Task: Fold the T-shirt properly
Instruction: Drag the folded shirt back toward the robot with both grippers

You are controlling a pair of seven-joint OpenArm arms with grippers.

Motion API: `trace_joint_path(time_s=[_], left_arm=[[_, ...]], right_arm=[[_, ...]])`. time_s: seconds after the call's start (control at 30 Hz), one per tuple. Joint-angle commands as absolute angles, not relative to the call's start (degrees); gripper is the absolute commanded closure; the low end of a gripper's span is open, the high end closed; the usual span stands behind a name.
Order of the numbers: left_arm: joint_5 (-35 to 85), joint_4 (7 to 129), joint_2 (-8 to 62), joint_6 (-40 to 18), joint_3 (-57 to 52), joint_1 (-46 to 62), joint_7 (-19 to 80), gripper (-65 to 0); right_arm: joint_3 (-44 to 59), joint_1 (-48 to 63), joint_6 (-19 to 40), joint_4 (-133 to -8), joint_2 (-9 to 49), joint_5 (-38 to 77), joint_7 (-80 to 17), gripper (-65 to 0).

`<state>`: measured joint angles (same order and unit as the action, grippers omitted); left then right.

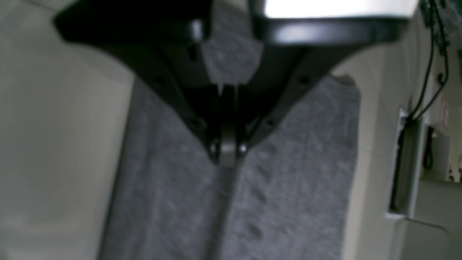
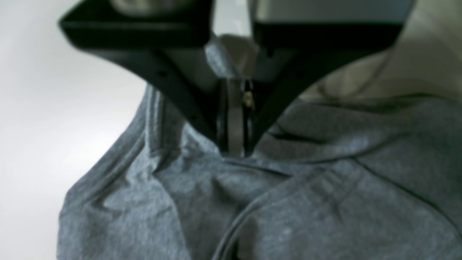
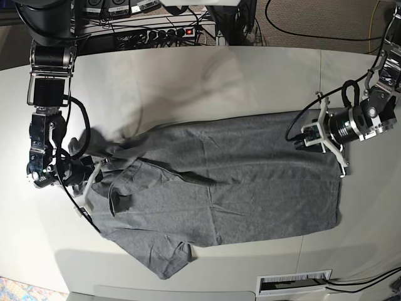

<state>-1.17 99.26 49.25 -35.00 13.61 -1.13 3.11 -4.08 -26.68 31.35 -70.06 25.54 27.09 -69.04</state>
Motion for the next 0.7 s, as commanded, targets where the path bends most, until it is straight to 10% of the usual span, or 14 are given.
trace_joint_path(time_s=[0.0,0.27,0.67], left_arm=[[0.1,100.0,50.5,-34.3,13.0,-2.2,2.7,0.0],[0.3,100.0,50.5,-34.3,13.0,-2.2,8.3,-13.4],[4.8,100.0,48.3,-31.1,13.0,-2.2,8.1,-14.1]], right_arm=[[-3.7,-28.6,31.3,-70.9,26.3,27.6,-67.6,0.0],[-3.7,-28.9,31.3,-70.9,26.4,23.9,-65.3,0.0],[-3.7,-34.2,31.3,-70.9,26.0,30.3,-66.1,-8.2]])
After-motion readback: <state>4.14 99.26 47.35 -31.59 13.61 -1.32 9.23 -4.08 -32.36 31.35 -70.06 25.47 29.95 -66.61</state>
